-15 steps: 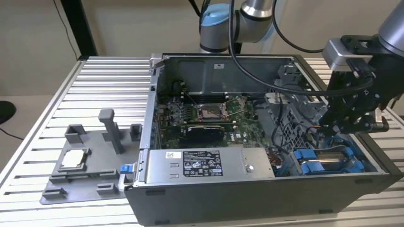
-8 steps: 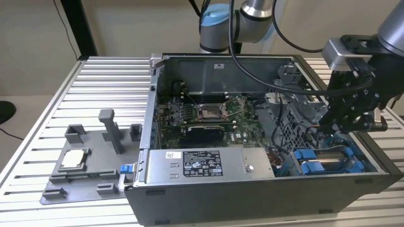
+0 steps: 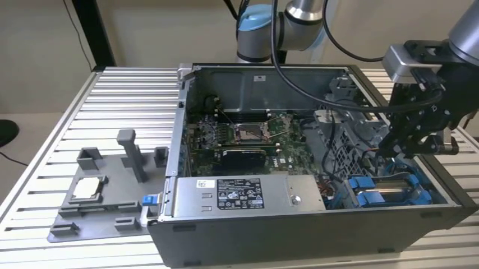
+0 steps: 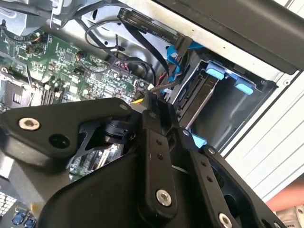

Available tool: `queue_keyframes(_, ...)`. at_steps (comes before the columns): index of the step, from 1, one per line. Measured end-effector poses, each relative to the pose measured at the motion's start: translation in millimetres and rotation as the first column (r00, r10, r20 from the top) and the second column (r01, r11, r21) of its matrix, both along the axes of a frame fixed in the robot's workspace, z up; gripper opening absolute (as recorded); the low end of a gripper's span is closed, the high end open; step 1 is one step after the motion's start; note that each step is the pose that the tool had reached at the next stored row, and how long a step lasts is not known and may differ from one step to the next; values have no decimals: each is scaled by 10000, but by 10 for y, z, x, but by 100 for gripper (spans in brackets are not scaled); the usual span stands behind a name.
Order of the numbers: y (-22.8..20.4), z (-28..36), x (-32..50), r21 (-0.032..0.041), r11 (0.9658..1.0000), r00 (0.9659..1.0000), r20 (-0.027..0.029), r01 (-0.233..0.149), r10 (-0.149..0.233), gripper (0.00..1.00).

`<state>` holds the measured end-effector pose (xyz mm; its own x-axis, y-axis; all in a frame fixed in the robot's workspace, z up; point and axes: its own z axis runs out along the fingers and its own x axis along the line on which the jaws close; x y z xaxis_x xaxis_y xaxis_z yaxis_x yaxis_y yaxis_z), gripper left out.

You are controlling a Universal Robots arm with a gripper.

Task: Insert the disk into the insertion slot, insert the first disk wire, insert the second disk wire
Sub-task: 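Insert the first disk wire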

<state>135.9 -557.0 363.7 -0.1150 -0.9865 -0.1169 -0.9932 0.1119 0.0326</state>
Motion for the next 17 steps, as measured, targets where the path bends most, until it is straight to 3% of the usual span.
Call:
queue_keyframes(5, -1, 3, 0, -10, 10000, 10000, 0, 0, 0, 100)
queue_keyframes(6, -1, 3, 0, -11, 10000, 10000, 0, 0, 0, 0)
queue_keyframes(14, -1, 2, 1, -27, 10000, 10000, 3, 1, -1, 0)
queue_keyframes(17, -31, 2, 10, -26, 10000, 10000, 3, 0, 0, 0)
